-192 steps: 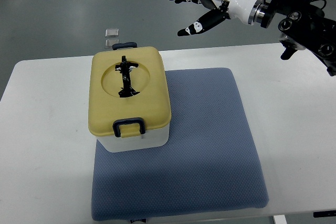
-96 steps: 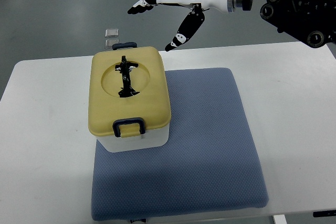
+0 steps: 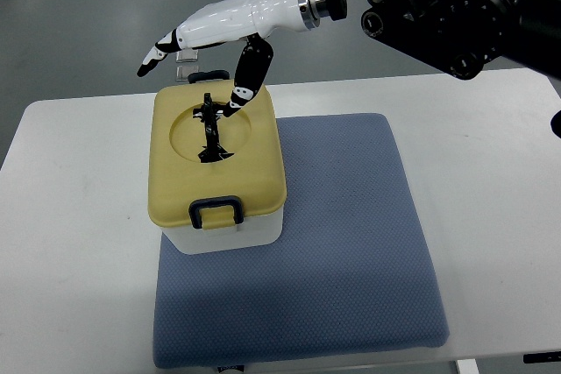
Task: Open white storage box with right hand
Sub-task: 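Lower the right hand and close its fingers around the black lid handle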
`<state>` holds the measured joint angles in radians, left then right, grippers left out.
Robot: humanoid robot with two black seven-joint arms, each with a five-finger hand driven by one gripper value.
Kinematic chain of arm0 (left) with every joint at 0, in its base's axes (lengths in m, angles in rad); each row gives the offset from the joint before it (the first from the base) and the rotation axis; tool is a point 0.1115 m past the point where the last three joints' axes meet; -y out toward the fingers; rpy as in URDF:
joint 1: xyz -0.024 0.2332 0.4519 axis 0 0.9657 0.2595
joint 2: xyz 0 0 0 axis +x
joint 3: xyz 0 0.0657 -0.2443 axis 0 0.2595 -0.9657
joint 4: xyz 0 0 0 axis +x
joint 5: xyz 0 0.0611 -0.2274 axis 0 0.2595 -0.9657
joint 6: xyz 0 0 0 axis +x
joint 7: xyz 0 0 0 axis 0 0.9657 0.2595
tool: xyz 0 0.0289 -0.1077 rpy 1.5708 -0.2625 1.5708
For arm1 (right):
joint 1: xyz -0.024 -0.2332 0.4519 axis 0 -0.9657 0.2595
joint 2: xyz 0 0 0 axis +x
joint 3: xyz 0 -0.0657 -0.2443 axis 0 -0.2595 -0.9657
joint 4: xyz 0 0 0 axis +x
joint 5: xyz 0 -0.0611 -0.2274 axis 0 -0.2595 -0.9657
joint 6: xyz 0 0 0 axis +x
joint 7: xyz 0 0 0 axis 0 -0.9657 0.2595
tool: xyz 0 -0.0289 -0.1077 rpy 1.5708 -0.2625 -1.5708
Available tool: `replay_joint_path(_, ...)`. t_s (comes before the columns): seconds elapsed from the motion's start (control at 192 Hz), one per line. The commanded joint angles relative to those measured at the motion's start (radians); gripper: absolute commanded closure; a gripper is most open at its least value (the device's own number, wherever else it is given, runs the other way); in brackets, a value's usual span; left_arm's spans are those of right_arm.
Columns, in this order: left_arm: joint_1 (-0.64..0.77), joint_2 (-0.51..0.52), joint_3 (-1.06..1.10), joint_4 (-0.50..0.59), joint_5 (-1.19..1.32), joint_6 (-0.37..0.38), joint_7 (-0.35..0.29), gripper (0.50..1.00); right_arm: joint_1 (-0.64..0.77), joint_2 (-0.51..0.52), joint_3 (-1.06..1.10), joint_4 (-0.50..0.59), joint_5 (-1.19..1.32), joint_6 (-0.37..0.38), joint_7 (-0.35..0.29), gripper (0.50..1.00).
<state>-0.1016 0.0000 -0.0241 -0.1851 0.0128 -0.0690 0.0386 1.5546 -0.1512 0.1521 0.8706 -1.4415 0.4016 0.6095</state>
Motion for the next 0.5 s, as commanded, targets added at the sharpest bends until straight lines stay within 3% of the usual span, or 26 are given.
replay_joint_path(0.0,0.0,0.0,0.001,0.001,0.001,0.0,0.0,0.5,0.002,0.025,-0.006,-0.001,-0.046,-0.003,0.001,0.585)
replay_joint_path(0.495,0.0,0.0,0.001,0.001,0.0,0.0,0.0,0.5,-0.001,0.05,-0.121,-0.027,-0.082,-0.063,0.001,0.585)
